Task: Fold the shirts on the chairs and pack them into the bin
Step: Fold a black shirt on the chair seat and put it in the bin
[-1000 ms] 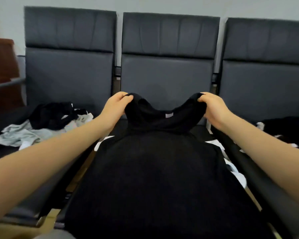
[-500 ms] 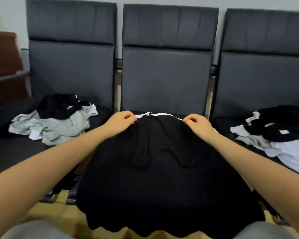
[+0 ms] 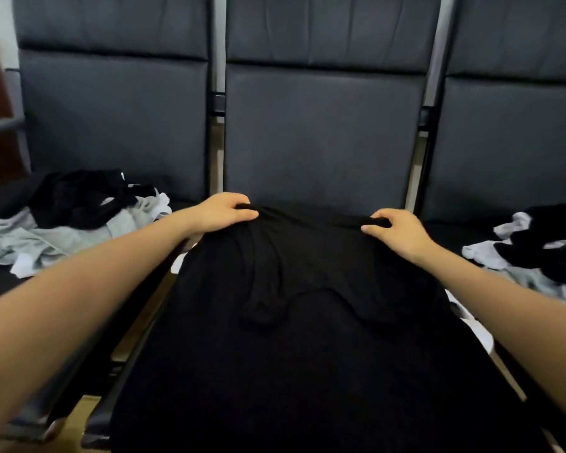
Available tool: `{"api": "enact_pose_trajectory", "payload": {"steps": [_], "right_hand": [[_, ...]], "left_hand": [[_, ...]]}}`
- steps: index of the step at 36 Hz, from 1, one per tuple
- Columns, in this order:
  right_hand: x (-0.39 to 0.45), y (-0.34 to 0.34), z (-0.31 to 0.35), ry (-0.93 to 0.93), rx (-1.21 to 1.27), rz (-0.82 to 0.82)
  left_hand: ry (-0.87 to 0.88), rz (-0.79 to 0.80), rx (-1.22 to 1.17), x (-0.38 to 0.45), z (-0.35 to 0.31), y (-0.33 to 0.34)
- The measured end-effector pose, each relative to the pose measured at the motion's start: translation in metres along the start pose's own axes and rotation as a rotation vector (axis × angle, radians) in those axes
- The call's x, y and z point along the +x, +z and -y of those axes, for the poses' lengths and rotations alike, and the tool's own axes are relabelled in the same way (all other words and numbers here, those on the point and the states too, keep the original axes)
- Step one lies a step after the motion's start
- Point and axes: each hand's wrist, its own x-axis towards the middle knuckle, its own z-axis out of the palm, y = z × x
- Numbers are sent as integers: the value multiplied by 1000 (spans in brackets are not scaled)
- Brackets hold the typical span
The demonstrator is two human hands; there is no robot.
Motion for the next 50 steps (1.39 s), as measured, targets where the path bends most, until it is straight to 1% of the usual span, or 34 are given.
{"api": "enact_pose_trajectory", "payload": {"steps": [4, 7, 10, 12, 14, 16, 18, 19, 21, 23, 25, 26, 28, 30, 31, 33, 35, 37, 38, 39, 41, 43, 45, 47, 50], "right_hand": [[21, 8, -14, 81, -84, -114], [37, 15, -15, 98, -127, -171], [47, 24, -12, 106, -156, -211], [50, 27, -11, 132, -151, -201], [51, 30, -11, 145, -125, -142], [48, 32, -11, 155, -83, -75], [40, 33, -9, 160, -70, -39], [35, 32, -7, 160, -86, -59], [18, 26, 2, 147, -104, -154], [-2, 19, 12, 99, -43, -240], [-26, 11, 25, 44, 60, -246], [-39, 8, 32, 28, 114, -224], [-73, 3, 47, 23, 251, -126], [-110, -1, 58, 19, 394, 39], [-129, -3, 60, 2, 407, 143], [-160, -10, 57, -81, 289, 388], [-182, -17, 51, -132, 151, 615], [-195, -20, 45, -138, 43, 780], [-199, -19, 41, -157, -28, 829], [-202, -17, 39, -192, -105, 844], [-205, -14, 36, -250, -152, 824], [-205, -11, 37, -257, -93, 803], [-203, -9, 36, -225, -12, 766], [-197, -5, 32, -201, -18, 655], [-183, -3, 25, -188, -169, 407]], "left_hand": [[66, -195, 127, 23, 16, 9], [52, -308, 175, 40, 25, 11], [23, -373, 228, 50, 25, 14], [-13, -374, 234, 53, 22, 16], [-54, -316, 191, 54, 19, 19], [-91, -211, 118, 50, 15, 23], [-108, -153, -15, 41, 10, 25], [-109, -169, -107, 34, 6, 24], [-98, -268, -242, 18, -4, 20], [-53, -389, -277, 0, -14, 18], [24, -447, -284, -23, -26, 21], [61, -444, -269, -38, -35, 24], [117, -385, -202, -70, -52, 36], [165, -275, -82, -102, -63, 51], [201, -209, -21, -118, -64, 59], [264, -58, 89, -146, -62, 69], [275, 137, 171, -169, -56, 75], [260, 333, 249, -183, -46, 80], [264, 397, 303, -185, -40, 83], [271, 431, 344, -186, -34, 85], [263, 432, 332, -187, -27, 87], [267, 415, 297, -184, -24, 87], [281, 364, 308, -181, -24, 86], [279, 282, 334, -175, -20, 85], [237, 161, 365, -165, -8, 81]]}}
